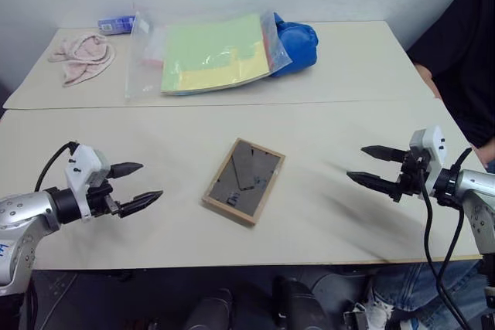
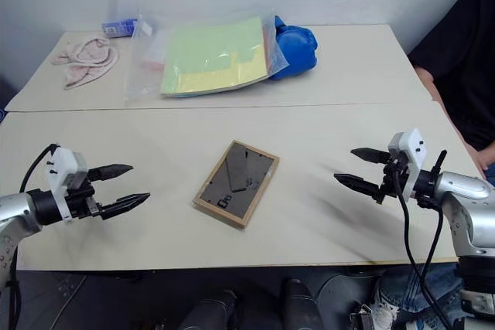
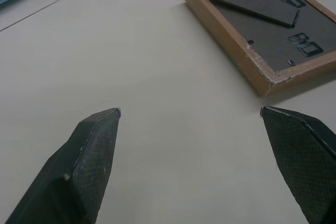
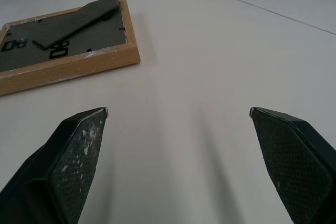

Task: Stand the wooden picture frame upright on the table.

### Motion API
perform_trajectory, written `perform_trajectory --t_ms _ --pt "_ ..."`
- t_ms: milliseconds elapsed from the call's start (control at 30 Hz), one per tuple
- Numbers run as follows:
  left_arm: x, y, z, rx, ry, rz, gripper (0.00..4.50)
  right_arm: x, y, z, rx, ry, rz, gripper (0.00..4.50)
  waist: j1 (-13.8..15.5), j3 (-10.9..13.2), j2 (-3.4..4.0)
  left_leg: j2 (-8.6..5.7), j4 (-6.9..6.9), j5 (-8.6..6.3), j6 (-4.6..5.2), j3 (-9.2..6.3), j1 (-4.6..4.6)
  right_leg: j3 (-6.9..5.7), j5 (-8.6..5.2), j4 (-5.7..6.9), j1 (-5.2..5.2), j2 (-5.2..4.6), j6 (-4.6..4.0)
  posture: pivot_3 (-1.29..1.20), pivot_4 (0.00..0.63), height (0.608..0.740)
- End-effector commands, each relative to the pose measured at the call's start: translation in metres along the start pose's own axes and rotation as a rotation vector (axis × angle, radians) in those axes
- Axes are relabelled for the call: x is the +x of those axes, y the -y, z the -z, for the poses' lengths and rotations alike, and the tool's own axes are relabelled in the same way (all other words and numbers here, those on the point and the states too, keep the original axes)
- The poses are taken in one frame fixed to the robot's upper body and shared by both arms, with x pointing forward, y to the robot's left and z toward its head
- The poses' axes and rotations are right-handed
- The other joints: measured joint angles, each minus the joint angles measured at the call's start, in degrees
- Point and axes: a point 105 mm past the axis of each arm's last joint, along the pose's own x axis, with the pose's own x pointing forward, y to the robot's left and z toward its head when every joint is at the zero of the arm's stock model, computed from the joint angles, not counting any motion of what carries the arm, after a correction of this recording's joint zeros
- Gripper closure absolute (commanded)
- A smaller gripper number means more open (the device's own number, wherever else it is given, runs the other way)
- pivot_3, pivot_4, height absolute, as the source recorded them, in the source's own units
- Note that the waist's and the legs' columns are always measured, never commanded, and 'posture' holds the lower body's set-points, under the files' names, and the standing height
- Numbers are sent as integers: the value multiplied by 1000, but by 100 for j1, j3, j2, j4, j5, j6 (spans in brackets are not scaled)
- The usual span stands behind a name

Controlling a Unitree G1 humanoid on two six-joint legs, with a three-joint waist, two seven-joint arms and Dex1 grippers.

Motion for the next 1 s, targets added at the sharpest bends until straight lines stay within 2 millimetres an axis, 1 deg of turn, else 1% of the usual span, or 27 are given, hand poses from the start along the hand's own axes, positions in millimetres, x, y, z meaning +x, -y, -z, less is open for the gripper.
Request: perform_trajectory --t_ms 33,167,400,433,500,533,633,667,733,800,833,867,900,1000 --pt "-5 -6 -8 64 15 -21 0 0 1 -13 -56 37 17 26 24 0 0 -1 0 0 0 0 0 0 0 -1 0 -1 0 0 150 740" --pt "0 -9 -15 25 27 -16 0 3 2 -12 -65 29 32 26 61 0 0 -1 6 0 0 0 -1 -1 0 -4 1 -1 0 0 150 740" --pt "14 -8 -16 81 -1 50 0 11 0 -2 -112 -14 36 26 43 0 0 -3 7 0 0 0 -1 -1 0 2 1 -2 0 0 150 740" --pt "20 -8 -18 94 -3 77 187 15 -2 -1 -120 -22 21 203 43 0 0 -2 7 0 0 0 -1 -2 0 3 0 -1 0 0 150 740" --pt "46 -5 -15 173 -45 180 626 26 -19 8 -164 -75 -69 655 67 0 0 -3 9 1 -1 0 0 -3 0 2 0 -1 0 0 150 740" --pt "56 -5 -14 212 -64 219 914 31 -25 11 -180 -95 -103 947 78 0 0 -4 15 2 -3 -3 0 -7 0 1 3 -2 0 0 150 740" --pt "81 -5 -6 249 -107 296 1889 48 -32 16 -217 -117 -125 2021 48 0 0 -11 18 3 -3 -2 -1 -6 0 14 2 -4 1 0 150 740" --pt "89 -4 -4 267 -113 318 2162 52 -33 18 -230 -121 -131 2337 36 0 0 -13 17 3 -2 -1 -1 -7 0 37 -3 -6 1 0 150 740" --pt "104 -2 -4 280 -108 350 2842 62 -36 20 -254 -128 -149 3062 11 0 -1 -14 17 3 -2 1 -2 -11 0 41 -11 -4 1 0 150 740" --pt "115 1 -3 302 -108 379 3481 69 -38 20 -263 -125 -160 3754 -1 1 -2 -15 21 2 -2 1 -4 -17 0 40 -14 -5 1 0 150 740" --pt "120 5 -4 311 -103 400 3830 73 -39 20 -270 -121 -168 4170 -11 1 -3 -14 22 3 -2 1 -5 -18 0 40 -14 -4 1 0 150 740" --pt "125 8 -4 314 -100 415 4105 76 -41 19 -276 -118 -178 4465 -16 1 -2 -13 23 3 -2 0 -5 -19 0 41 -14 -4 1 0 150 740" --pt "129 12 -4 316 -100 433 4435 79 -43 18 -280 -114 -188 4500 -16 1 -3 -13 23 3 -2 0 -7 -17 0 42 -17 -4 1 0 150 740" --pt "134 27 -2 269 -117 515 4478 91 -47 13 -287 -98 -187 4500 -23 1 -2 -14 26 3 -2 0 -8 -16 0 45 -18 -5 1 0 150 740"
